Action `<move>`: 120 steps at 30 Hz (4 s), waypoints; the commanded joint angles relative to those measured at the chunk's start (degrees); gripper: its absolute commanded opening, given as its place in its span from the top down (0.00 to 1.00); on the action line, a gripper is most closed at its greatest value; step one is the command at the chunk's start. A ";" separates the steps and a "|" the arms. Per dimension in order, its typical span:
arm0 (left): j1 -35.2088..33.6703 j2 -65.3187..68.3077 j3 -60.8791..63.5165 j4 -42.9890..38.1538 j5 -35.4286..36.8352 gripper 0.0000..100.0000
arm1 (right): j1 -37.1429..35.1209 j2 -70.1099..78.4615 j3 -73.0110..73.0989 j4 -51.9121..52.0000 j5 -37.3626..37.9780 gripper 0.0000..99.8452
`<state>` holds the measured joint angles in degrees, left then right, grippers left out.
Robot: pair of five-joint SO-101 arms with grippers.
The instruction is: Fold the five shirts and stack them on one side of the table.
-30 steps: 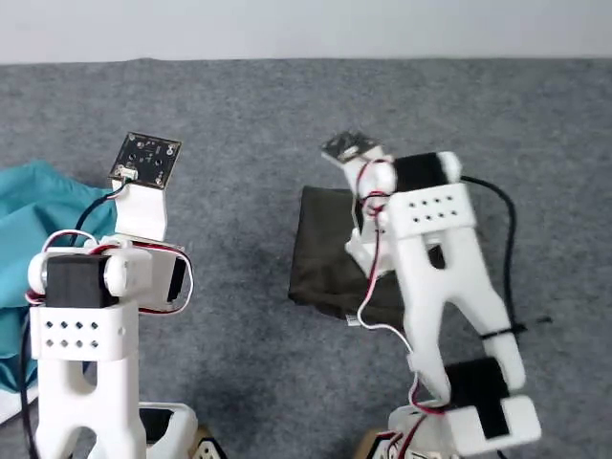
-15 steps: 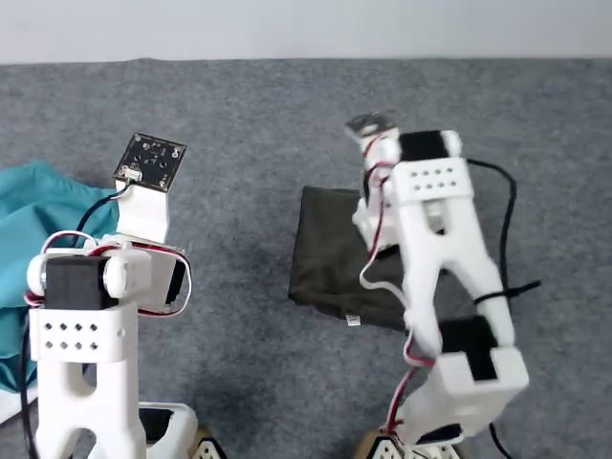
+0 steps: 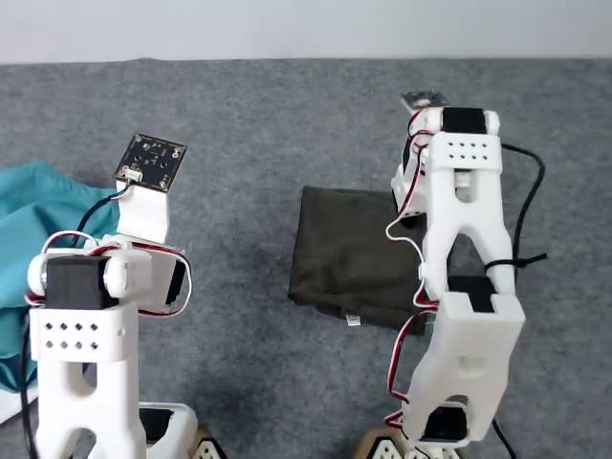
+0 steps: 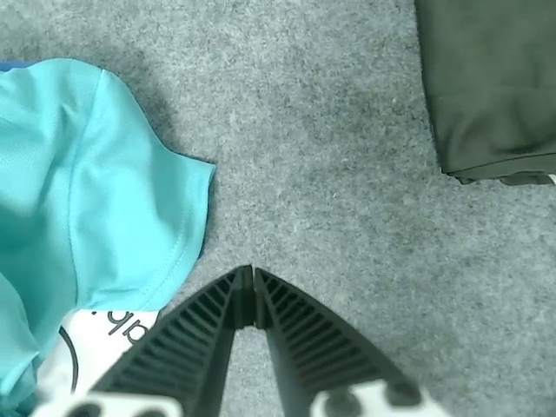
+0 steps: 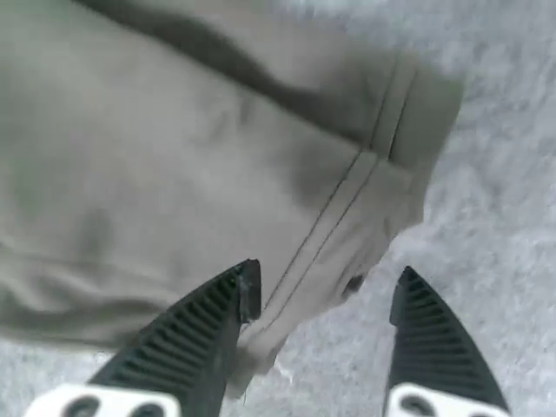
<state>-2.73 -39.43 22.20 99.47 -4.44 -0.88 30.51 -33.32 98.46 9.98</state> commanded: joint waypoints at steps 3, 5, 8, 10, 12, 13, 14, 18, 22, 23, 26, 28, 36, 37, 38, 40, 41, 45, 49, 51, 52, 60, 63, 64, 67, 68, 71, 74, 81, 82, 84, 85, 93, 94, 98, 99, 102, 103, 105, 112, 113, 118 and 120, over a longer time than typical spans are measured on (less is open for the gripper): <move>-3.96 -0.88 2.15 0.62 -0.62 1.00 | 0.40 3.82 -8.62 -0.66 -0.53 0.77; -6.24 -0.88 3.12 0.53 -0.62 1.00 | 0.75 6.29 -10.11 -0.66 -0.44 0.77; -8.18 -1.23 3.56 0.53 -0.62 1.00 | 0.75 9.10 -11.60 -0.66 -0.26 0.77; -8.35 -1.23 3.56 0.53 -0.62 1.00 | 0.57 10.59 -12.31 -0.66 -0.26 0.77; -8.35 -1.23 3.56 0.53 -0.62 1.00 | 0.40 12.00 -12.92 -0.66 -0.44 0.77; -8.35 -1.23 3.56 0.53 -0.62 1.00 | 0.40 12.70 -13.36 -0.66 -0.53 0.77; -8.35 -1.23 3.56 0.53 -0.62 1.00 | 0.40 13.32 -13.71 -0.66 -0.53 0.77; -8.44 -1.23 3.56 0.53 -0.62 1.00 | 0.75 15.69 -15.21 -0.66 -0.53 0.77; -8.44 -1.23 3.56 0.53 -0.62 1.00 | 0.66 16.92 -16.35 0.04 -0.53 0.79; -8.35 -1.23 3.56 0.53 -0.62 1.00 | 0.66 16.92 -16.35 0.04 -0.53 0.82; -8.35 -1.23 3.56 0.53 -0.62 1.00 | 0.57 16.57 -16.35 -0.13 -0.62 0.91; -8.35 -1.23 3.56 0.53 -0.62 1.00 | 0.57 16.57 -16.35 -0.22 -0.62 0.96; -8.35 -1.23 3.56 0.53 -0.62 1.00 | 0.75 15.87 -18.29 2.15 -0.53 0.98; -8.35 -1.23 3.56 0.53 -0.62 1.00 | 0.75 15.52 -19.16 2.95 -0.44 0.98; -8.26 -1.23 3.56 0.53 -0.62 1.00 | 0.75 15.16 -20.13 3.47 -0.26 0.99; -8.26 -1.14 3.65 0.53 -0.62 1.00 | 1.01 13.93 -22.07 4.18 -0.09 0.99; -8.26 -1.05 3.65 0.53 -0.62 1.00 | 1.54 13.23 -22.77 4.26 0.09 0.99; -8.26 -0.97 3.65 0.53 -0.62 1.00 | 2.95 10.59 -25.58 4.18 4.48 0.99; -8.26 -0.88 3.65 0.53 -0.62 1.00 | 4.09 9.89 -29.36 4.00 8.44 0.99; -8.26 -0.88 3.65 0.53 -0.62 1.00 | 4.70 9.98 -30.77 3.38 9.67 0.99; -8.26 -0.88 3.65 0.53 -0.62 1.00 | 4.97 9.98 -30.95 2.59 10.02 0.99; -8.26 -0.88 3.65 0.53 -0.62 1.00 | 6.99 14.55 -31.03 -4.79 12.75 0.99; -8.26 -0.88 3.65 0.53 -0.62 1.00 | 7.52 17.01 -31.12 -6.02 12.75 0.99; -8.26 -0.88 3.65 0.53 -0.62 1.00 | 7.52 17.27 -31.21 -5.93 12.75 0.99; -8.26 -0.88 3.74 0.53 -0.62 1.00 | 7.52 15.60 -31.21 -4.88 12.75 0.90; -8.26 -0.88 3.74 0.53 -0.62 1.00 | 7.52 14.37 -31.21 -3.91 12.66 0.85; -8.26 -0.88 4.35 0.53 -0.62 1.00 | 7.43 10.07 -31.21 -0.48 12.40 0.69; -8.26 -0.97 5.58 0.53 -0.62 1.00 | 5.23 6.11 -31.12 3.91 12.40 0.70; -8.26 -1.23 5.41 0.53 -0.62 1.00 | -0.40 -2.24 -18.73 4.62 12.40 1.00; -8.26 -1.23 5.41 0.53 -0.62 1.00 | -0.92 -3.38 -15.47 4.62 12.40 0.98; -8.26 -1.23 5.41 0.53 -0.62 1.00 | -1.54 -5.23 -9.14 4.53 12.31 0.98; -8.26 -1.23 5.41 0.53 -0.62 1.00 | -1.54 -5.76 -6.33 4.44 12.31 0.99; -8.35 -1.23 5.41 0.53 -0.62 1.00 | 4.44 -6.37 11.08 2.86 12.66 0.99; -8.35 -1.23 5.41 0.53 -0.62 1.00 | 5.67 -6.37 12.84 2.33 12.75 0.99; -8.35 -1.23 5.41 0.53 -0.62 1.00 | 9.98 -6.29 19.60 0.57 16.70 0.99; -8.35 -1.23 5.41 0.53 -0.62 1.00 | 11.03 -6.29 20.92 -0.13 17.49 0.99; -8.35 -1.23 5.41 0.53 -0.62 1.00 | 14.11 -6.37 22.59 -1.63 18.11 0.99; -8.35 -1.23 5.41 0.53 -0.62 1.00 | 14.90 -6.55 22.59 -1.80 18.20 0.99; -8.35 -1.23 5.41 0.53 -0.62 1.00 | 15.52 -7.08 22.51 -1.19 19.52 0.99; -8.35 -1.23 5.41 0.53 -0.62 1.00 | 9.45 -15.87 22.51 3.21 19.16 0.99; -8.35 -1.23 5.41 0.53 -0.62 1.00 | 8.04 -17.01 22.59 3.21 18.55 0.99; -8.35 -1.23 5.41 0.53 -0.62 1.00 | 3.82 -16.04 22.86 2.42 16.35 0.99; -8.44 -1.23 5.41 0.53 -0.62 1.00 | 4.44 -12.62 22.86 1.19 16.44 0.99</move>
<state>-11.08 -39.43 27.74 99.47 -4.62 3.60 16.62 -10.20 100.13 27.03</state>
